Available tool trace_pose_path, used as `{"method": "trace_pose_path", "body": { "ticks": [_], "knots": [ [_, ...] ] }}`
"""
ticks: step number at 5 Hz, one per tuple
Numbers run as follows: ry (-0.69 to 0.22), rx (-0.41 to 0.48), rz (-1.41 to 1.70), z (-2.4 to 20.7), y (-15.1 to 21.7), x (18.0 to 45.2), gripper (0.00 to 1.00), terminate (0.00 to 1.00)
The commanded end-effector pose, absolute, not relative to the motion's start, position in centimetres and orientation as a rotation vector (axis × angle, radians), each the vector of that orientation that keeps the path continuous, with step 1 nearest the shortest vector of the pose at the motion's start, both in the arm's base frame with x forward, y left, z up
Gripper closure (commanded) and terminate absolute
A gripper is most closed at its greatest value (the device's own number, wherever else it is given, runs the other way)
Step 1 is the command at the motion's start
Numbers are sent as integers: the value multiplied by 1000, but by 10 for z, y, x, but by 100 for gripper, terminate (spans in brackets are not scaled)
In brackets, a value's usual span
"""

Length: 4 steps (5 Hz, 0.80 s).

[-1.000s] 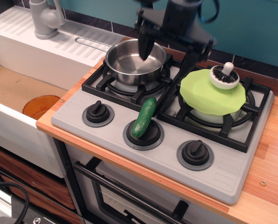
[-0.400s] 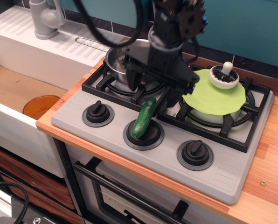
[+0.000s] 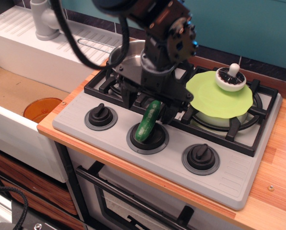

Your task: Put mushroom on plate and pickle in pot or pan on stove

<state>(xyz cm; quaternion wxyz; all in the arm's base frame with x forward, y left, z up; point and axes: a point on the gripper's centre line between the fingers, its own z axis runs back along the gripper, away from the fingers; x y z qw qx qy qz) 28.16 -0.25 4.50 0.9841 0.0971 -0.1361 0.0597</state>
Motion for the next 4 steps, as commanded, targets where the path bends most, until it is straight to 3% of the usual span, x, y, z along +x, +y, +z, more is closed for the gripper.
{"method": "trace_pose_path", "body": {
  "ticks": [1,4],
  "knots": [
    [-348,169,139,51,-6,291,100,0],
    [-298,177,136,76,-8,295,100,0]
  ]
}}
